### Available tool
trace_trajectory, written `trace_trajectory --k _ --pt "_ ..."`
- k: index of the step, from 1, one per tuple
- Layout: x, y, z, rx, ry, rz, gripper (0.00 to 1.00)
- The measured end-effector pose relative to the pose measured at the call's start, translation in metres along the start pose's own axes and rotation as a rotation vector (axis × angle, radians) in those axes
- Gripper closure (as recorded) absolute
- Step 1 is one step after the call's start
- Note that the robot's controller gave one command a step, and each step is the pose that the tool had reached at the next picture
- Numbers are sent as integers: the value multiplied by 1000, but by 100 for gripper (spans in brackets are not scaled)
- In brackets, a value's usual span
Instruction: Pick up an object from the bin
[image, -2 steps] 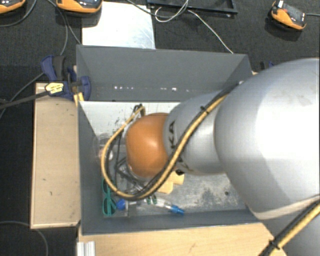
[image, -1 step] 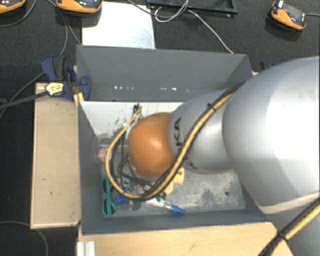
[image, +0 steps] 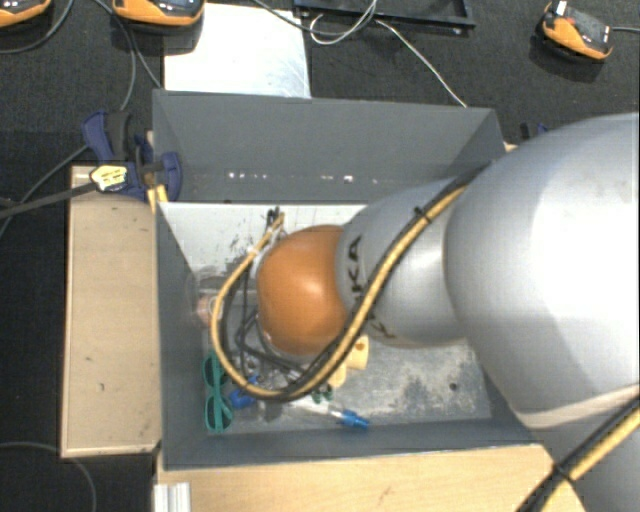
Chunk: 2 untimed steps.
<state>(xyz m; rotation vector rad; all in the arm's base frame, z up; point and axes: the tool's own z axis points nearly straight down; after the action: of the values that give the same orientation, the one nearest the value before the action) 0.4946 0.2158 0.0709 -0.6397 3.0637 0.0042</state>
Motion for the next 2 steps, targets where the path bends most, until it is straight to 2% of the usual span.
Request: trace_trajectory --k 1,2 --pt "-5 14 0 -1 -6 7 100" --pt "-5 14 0 -1 -5 16 100"
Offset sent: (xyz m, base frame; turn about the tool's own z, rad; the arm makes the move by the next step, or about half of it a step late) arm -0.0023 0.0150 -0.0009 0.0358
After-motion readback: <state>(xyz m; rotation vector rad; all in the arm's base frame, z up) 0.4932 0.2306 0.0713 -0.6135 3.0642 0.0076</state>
